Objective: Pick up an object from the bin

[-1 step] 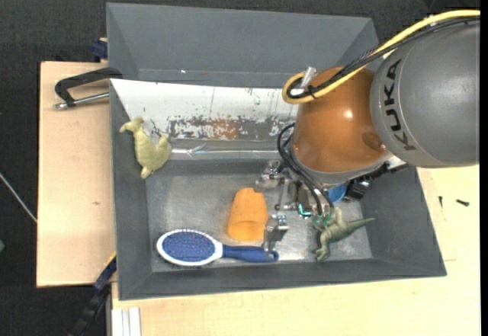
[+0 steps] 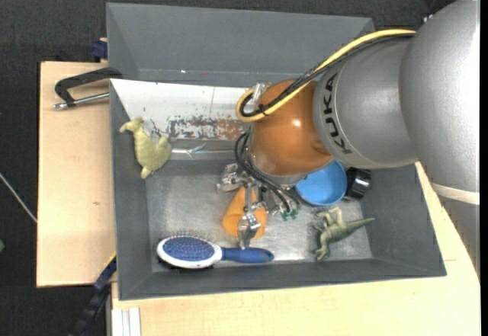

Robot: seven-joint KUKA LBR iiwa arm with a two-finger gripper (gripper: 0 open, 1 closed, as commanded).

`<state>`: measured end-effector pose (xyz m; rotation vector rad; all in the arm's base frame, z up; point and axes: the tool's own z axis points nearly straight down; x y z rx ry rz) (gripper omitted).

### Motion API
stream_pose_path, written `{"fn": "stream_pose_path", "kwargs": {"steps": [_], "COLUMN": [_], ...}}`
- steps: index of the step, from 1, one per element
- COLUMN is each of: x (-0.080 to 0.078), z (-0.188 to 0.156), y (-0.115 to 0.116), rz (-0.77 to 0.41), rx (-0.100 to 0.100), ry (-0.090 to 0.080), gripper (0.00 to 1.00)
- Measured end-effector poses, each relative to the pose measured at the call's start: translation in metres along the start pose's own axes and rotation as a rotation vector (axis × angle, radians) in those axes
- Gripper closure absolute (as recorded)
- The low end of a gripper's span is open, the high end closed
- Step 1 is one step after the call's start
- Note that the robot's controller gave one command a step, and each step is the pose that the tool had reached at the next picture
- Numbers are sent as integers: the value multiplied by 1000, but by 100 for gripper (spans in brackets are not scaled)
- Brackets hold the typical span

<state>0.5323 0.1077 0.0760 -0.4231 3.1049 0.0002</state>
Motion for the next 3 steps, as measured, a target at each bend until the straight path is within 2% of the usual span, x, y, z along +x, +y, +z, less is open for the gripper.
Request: {"fn": "stream_pose_path", "kwargs": {"steps": [1, 2, 3], "x": [-20, -23, -32], "z": [1, 0, -128], "y": [-48, -47, -87], "rz": [-116, -116, -148], "rx": [-3, -4, 3], "ry": [-6, -14, -8], "gripper": [0, 100, 100]}}
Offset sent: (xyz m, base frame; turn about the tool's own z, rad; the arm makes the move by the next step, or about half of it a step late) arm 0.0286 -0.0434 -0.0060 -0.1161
